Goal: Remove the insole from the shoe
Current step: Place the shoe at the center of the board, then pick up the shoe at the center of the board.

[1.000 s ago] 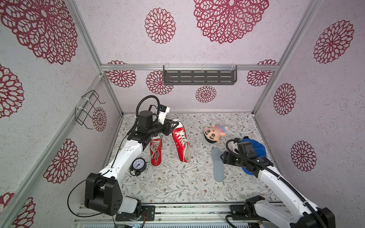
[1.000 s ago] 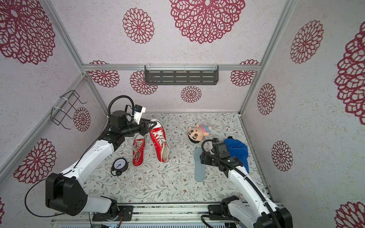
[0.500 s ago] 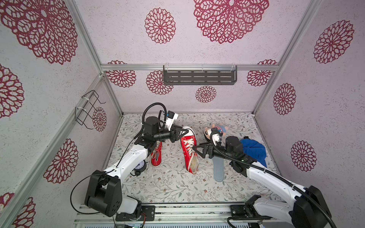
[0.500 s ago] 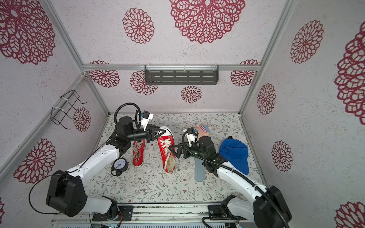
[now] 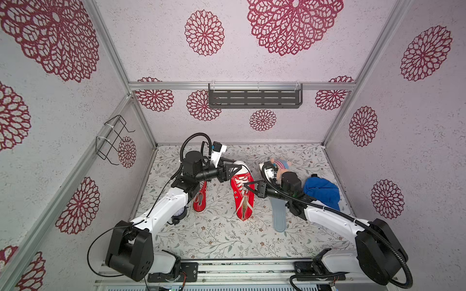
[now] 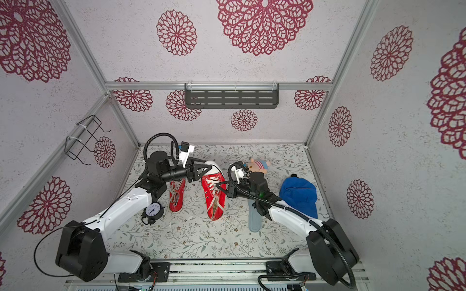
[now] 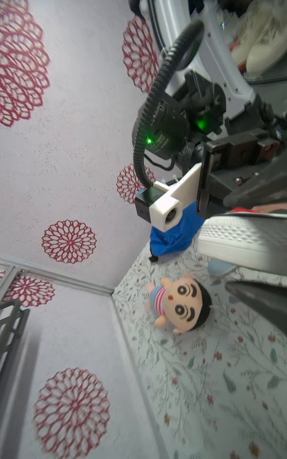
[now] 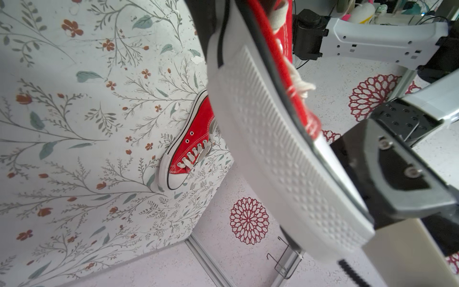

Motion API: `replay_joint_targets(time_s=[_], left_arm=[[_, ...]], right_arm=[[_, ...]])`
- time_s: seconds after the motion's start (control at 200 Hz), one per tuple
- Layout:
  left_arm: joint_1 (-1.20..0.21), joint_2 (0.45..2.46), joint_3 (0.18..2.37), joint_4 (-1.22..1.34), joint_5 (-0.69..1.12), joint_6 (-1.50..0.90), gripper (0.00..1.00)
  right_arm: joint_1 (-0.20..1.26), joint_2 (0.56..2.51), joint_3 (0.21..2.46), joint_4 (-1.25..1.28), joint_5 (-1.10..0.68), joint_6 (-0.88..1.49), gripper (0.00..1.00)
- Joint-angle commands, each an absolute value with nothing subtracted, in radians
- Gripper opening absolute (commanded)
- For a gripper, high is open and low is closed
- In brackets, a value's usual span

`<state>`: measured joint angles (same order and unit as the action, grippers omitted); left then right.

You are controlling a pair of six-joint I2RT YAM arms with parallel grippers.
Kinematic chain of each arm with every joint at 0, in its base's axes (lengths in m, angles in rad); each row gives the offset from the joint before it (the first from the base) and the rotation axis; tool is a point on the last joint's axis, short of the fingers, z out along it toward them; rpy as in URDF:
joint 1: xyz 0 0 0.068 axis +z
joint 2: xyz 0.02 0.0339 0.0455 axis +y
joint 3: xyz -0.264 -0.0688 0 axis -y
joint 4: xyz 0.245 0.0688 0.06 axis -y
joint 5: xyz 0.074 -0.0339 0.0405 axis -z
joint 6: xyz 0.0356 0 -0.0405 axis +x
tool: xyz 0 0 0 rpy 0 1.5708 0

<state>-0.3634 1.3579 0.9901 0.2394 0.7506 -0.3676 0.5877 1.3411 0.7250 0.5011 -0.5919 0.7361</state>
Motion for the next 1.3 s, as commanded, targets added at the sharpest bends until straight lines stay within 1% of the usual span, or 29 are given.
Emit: replay_joint_targets(time_s=[0.0,0.055,0.155,0.275,0.36,0.485,0.55,0.631,0.721,0.846,0.906,0.931,1.086,1.176,1.296], left_arm=[[-0.316,1.225,0.993,0.114,0.595,-0.273,0.69],[-0.304,1.156,0.986,0.033,0.499,-0.228,0.76],[-0.293,1.03,0.953,-0.086,0.295,-0.185,0.83],[-0.283,0.894,0.885,-0.205,0.083,-0.234,0.84],[-0.278,0.815,0.83,-0.292,-0.002,-0.291,0.83],[-0.277,0.712,0.737,-0.388,-0.08,-0.393,0.83],[-0.276,0.67,0.692,-0.438,-0.117,-0.451,0.83],[-0.273,0.647,0.665,-0.524,-0.168,-0.531,0.82],[-0.27,0.663,0.657,-0.597,-0.154,-0.57,0.82],[-0.265,0.727,0.663,-0.639,-0.114,-0.586,0.83],[-0.263,0.768,0.664,-0.636,-0.101,-0.581,0.83],[-0.261,0.784,0.665,-0.63,-0.098,-0.58,0.83],[-0.233,0.889,0.658,-0.526,-0.028,-0.594,0.84],[-0.205,0.979,0.664,-0.45,0.029,-0.599,0.84],[-0.17,1.132,0.701,-0.39,0.082,-0.581,0.83]], right_arm=[[0.526,1.38,0.78,0.542,-0.606,0.763,0.03],[0.502,1.432,0.816,0.519,-0.61,0.751,0.04],[0.473,1.565,0.932,0.449,-0.617,0.7,0.05],[0.463,1.759,1.133,0.324,-0.599,0.629,0.07],[0.464,1.903,1.285,0.249,-0.588,0.617,0.07],[0.464,2.079,1.46,0.214,-0.6,0.659,0.09],[0.463,2.154,1.544,0.178,-0.601,0.667,0.11],[0.465,2.227,1.62,0.145,-0.606,0.675,0.18],[0.463,2.273,1.668,0.095,-0.571,0.66,0.31],[0.463,2.252,1.686,0.007,-0.466,0.588,0.56],[0.462,2.215,1.677,-0.021,-0.421,0.553,0.66],[0.461,2.196,1.672,-0.032,-0.405,0.537,0.69],[0.462,2.019,1.608,-0.114,-0.28,0.453,0.74],[0.465,1.871,1.507,-0.096,-0.241,0.433,0.75],[0.466,1.653,1.332,-0.025,-0.24,0.444,0.77]])
